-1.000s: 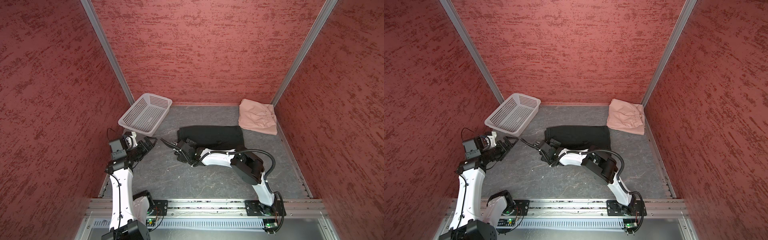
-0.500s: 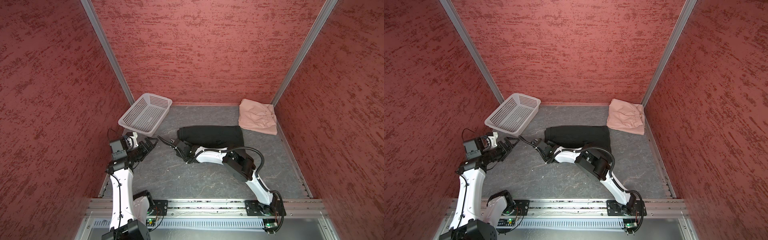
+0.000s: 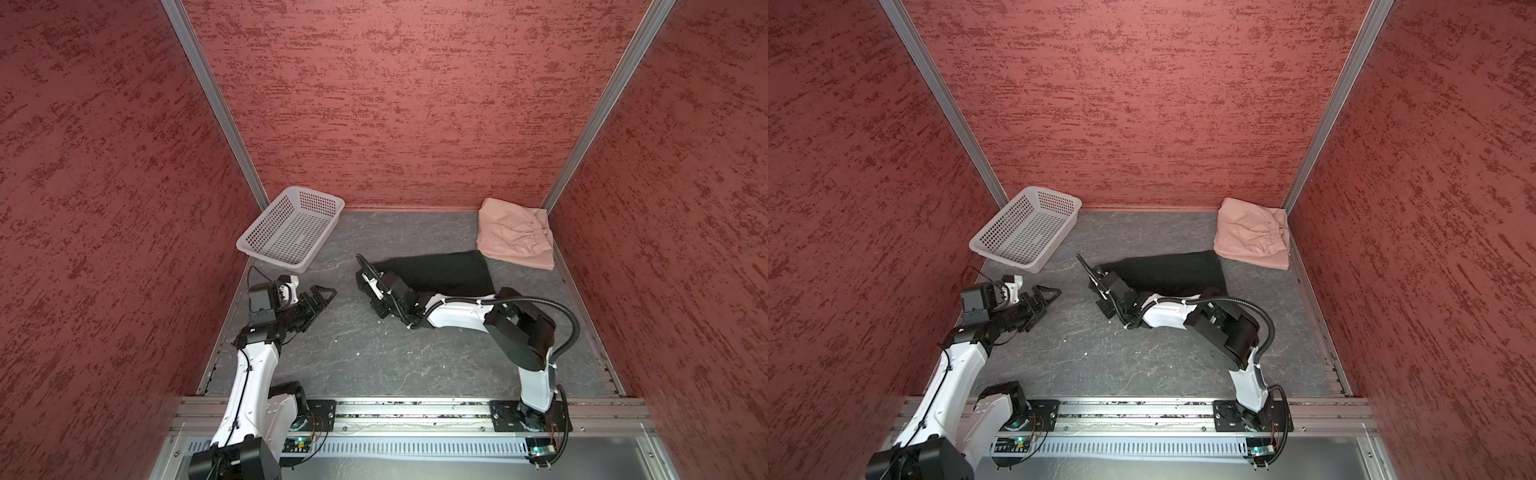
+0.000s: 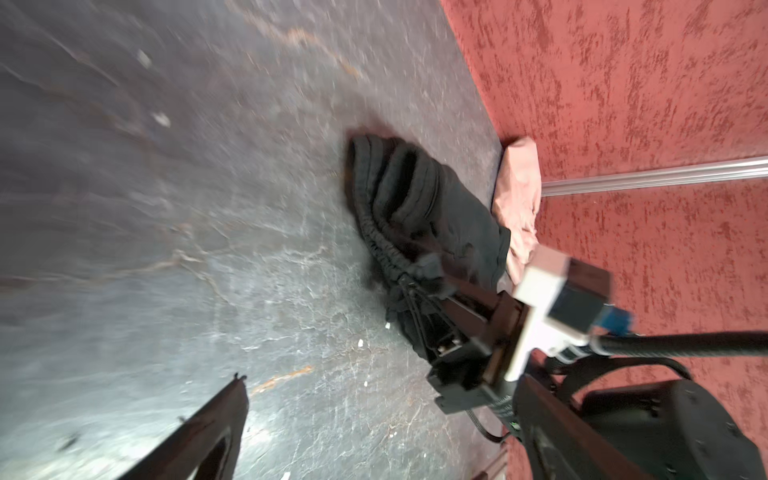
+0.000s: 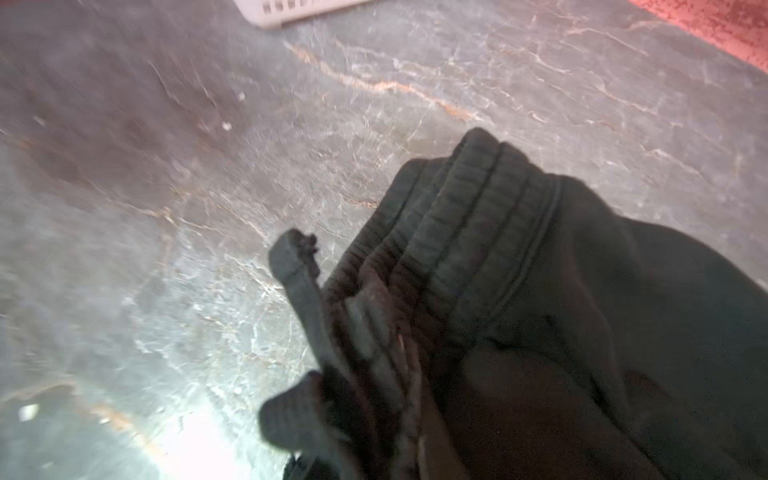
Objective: Fold and stack the shorts
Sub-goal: 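Grasp the sweatpants waistband with the right gripper while the left gripper approaches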
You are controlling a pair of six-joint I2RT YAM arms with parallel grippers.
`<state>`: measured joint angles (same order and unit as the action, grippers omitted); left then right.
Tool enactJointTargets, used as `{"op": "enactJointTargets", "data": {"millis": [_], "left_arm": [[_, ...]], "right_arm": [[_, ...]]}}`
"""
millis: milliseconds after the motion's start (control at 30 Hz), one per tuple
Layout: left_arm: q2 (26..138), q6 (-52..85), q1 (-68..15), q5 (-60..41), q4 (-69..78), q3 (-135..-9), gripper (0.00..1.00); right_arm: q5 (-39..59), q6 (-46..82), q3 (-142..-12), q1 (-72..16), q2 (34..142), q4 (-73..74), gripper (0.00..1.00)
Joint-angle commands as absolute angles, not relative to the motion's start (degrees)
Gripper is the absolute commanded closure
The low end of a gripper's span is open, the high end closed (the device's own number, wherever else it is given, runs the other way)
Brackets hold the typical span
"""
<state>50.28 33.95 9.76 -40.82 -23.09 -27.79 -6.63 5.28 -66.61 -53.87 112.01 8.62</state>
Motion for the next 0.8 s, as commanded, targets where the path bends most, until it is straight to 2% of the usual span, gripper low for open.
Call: {"op": "enactJointTargets", "data": {"millis": [0,333,633,767], "left_arm": [[53.11,40.53,5.96,-39.66,-10.34,-25.07,0.01],[66.19,53.16,0.15,-40.84,13.22,-21.77,0.01],[76.84,53.68,-5.52,-39.75,16.67,-26.28,0.01],[81.75,56.65,-6.61,-40.53,22.99,-26.98,0.01]], "right_arm": [[-0.28,9.75,-63.90,-53.96,110.84,17.99,1.00],[2.84,9.41,-61.29,-53.96,110.40,22.79,1.00],[2.66,7.65,-61.79,-53.96,110.55,22.85,1.00],[2.27,7.30,-61.61,-54.05,110.31,22.94,1.00]]}}
